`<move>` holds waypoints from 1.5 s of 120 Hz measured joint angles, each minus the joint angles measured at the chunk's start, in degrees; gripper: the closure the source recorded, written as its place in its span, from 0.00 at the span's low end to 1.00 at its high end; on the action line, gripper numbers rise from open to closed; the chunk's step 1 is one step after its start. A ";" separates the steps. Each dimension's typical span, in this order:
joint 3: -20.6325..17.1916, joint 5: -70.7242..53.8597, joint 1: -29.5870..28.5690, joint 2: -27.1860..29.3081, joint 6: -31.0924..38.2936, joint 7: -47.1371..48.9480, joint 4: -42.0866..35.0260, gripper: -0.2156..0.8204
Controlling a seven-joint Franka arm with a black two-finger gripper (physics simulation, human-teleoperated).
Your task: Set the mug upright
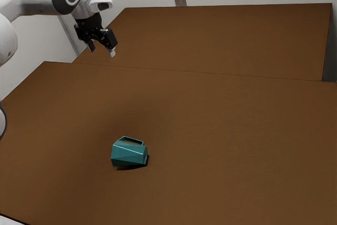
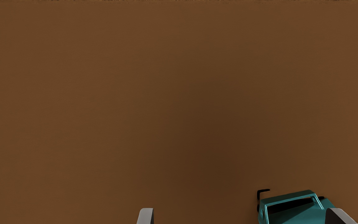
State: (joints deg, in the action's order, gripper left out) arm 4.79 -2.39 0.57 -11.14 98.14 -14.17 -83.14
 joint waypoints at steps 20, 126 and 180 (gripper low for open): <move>0.45 1.23 0.04 0.08 0.68 0.19 -0.06 0.21; 2.16 24.85 0.05 31.88 46.99 13.71 -58.82 0.22; -0.98 31.89 0.04 25.55 52.95 8.03 -61.96 0.23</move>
State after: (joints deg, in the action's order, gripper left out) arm 3.80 29.50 0.60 14.40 151.08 -6.15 -145.10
